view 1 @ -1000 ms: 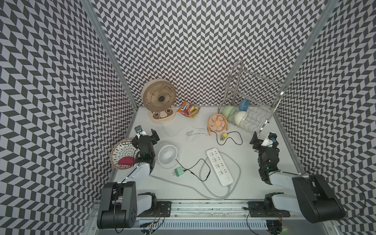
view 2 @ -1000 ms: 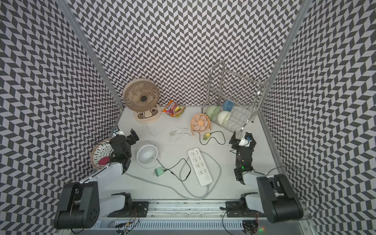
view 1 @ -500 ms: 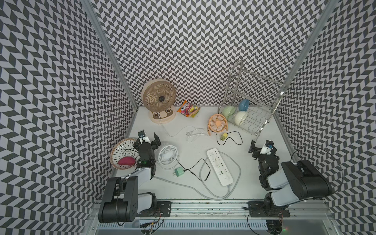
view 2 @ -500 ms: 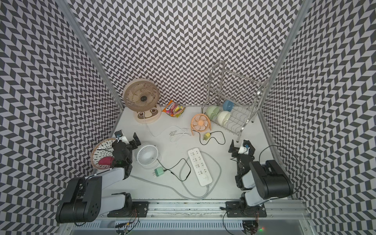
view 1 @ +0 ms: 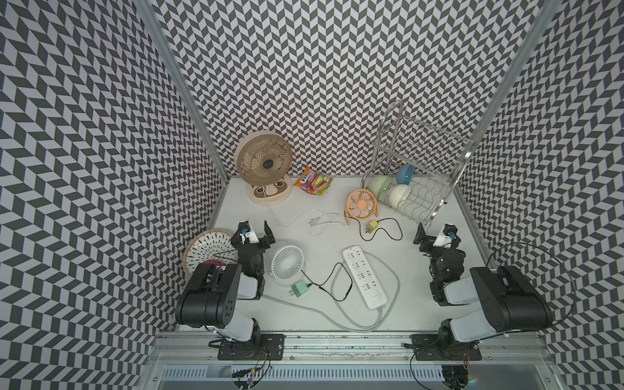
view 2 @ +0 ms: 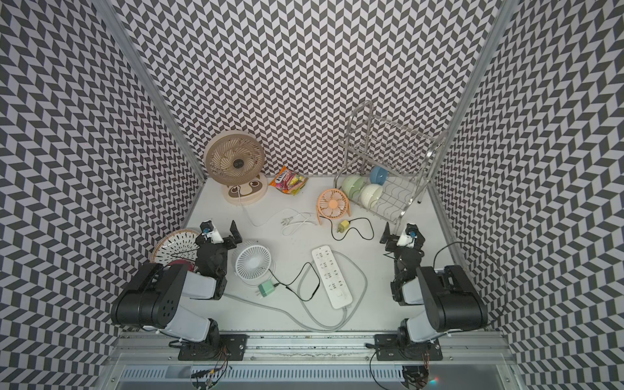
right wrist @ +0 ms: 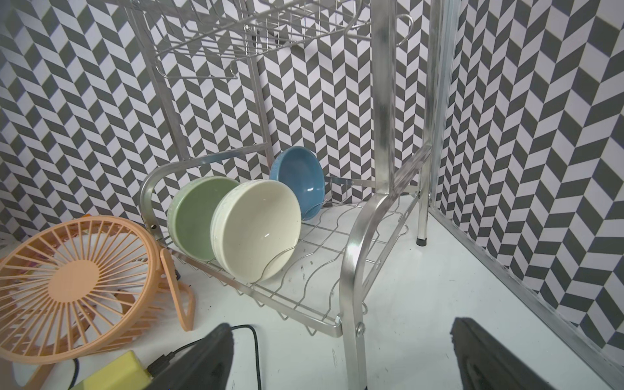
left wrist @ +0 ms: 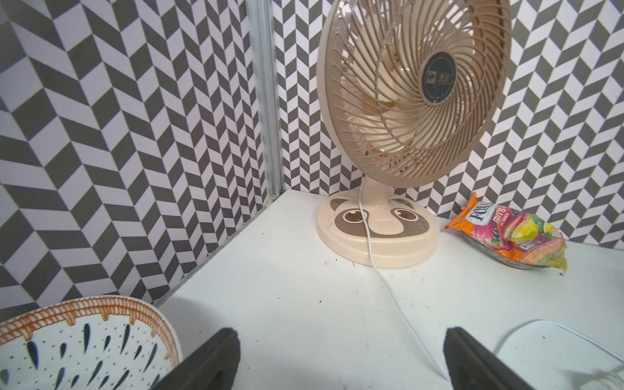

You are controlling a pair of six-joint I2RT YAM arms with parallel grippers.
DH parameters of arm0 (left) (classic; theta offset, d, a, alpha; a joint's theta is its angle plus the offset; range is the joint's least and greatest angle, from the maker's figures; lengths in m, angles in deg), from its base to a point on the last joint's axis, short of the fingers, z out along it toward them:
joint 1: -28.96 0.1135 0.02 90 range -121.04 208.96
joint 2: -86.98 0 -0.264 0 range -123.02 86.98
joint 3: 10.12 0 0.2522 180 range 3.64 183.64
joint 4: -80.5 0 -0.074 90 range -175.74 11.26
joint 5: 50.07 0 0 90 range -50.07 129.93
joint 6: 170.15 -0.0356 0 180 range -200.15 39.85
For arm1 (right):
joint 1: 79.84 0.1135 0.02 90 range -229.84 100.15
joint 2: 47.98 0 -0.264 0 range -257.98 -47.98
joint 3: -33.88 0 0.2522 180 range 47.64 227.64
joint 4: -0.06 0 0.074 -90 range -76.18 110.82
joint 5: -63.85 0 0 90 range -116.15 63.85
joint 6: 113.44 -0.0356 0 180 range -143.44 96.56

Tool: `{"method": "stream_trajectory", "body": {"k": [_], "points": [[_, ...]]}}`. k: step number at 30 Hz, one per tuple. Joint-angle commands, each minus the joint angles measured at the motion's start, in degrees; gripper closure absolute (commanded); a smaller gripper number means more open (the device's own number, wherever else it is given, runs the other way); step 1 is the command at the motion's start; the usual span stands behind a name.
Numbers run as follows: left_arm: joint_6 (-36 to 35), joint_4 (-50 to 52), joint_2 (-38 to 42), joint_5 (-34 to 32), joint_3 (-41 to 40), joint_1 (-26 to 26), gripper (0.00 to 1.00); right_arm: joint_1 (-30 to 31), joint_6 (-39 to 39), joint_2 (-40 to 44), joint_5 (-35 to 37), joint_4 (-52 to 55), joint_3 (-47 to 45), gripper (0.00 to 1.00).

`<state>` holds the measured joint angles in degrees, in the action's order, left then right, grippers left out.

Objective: Unplug the desk fan from the power strip
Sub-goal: Reset both arms

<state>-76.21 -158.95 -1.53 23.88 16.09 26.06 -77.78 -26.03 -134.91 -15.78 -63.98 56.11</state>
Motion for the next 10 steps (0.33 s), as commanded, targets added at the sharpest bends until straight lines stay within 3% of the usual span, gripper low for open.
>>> {"method": "stream_trajectory", "body": {"k": [1, 10], "points": [[-1.90, -0.90, -0.64, -1.52, 0.78, -0.44, 0.00, -0.31, -0.42, 0.53, -0.42, 0.59, 1.16, 0.00], [-1.13, 1.49, 0.12, 1.38, 1.42, 0.88, 0.00, -0.31, -0.66, 0.55, -0.01, 1.67, 1.74, 0.00]]}}
